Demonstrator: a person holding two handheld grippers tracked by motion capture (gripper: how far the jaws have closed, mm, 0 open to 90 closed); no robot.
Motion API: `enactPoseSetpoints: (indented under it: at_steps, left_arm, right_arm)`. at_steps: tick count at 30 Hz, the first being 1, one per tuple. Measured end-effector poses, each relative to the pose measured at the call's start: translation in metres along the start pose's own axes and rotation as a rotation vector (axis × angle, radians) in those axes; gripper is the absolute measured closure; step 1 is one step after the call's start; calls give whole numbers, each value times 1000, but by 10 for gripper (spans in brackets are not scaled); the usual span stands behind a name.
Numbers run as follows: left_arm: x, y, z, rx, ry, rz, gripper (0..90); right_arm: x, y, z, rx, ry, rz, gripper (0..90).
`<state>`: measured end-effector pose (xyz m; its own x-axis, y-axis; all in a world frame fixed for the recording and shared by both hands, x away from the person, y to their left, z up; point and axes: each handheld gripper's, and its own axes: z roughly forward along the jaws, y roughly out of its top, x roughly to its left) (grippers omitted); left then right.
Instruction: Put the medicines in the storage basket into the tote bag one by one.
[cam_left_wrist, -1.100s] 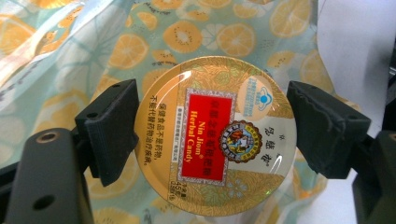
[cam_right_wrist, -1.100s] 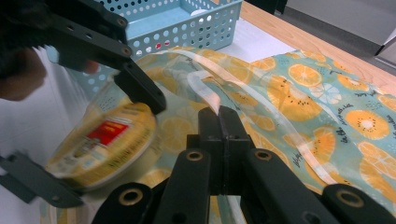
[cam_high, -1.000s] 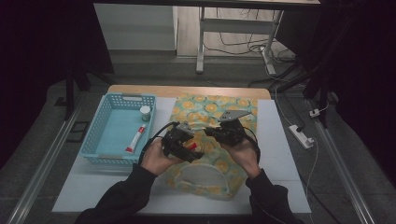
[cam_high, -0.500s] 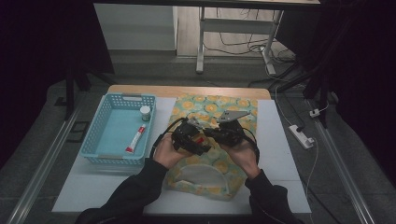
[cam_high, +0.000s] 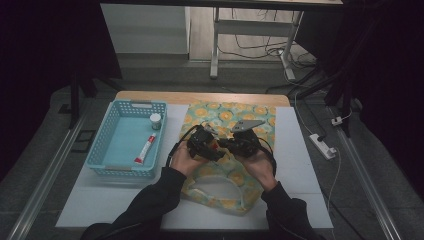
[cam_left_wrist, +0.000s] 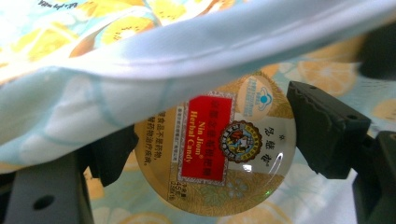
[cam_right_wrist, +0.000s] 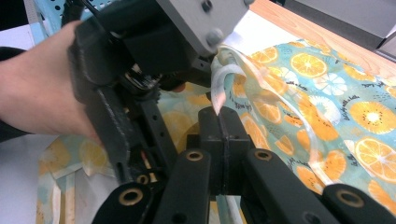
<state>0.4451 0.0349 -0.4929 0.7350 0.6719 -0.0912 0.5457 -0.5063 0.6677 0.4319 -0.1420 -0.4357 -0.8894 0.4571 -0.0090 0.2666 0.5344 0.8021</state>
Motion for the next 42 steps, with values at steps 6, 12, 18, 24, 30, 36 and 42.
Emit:
enactPoseSetpoints:
  at_steps: [6, 12, 18, 24, 30, 36, 42]
  left_arm:
    - [4, -4, 10, 8, 24, 5, 206]
    - [6, -6, 15, 11, 38, 7, 206]
    - [6, -6, 16, -3, 49, 13, 145]
    - [2, -5, 7, -3, 26, 8, 77]
    - [-1, -9, -7, -24, -23, -18, 46]
    - [-6, -13, -23, -50, -121, -35, 10]
    - [-10, -17, -43, -83, -145, -35, 0]
  right_arm:
    - [-3, -2, 2, 7, -6, 2, 900]
    - [-2, -3, 4, 14, -6, 2, 900]
    - [-4, -4, 5, 17, -8, 3, 900]
    - [-5, -4, 4, 11, -10, 4, 900]
    - [-5, -4, 2, 10, -7, 10, 900]
    - [-7, -5, 3, 15, -5, 16, 900]
    - [-7, -5, 3, 16, -4, 13, 900]
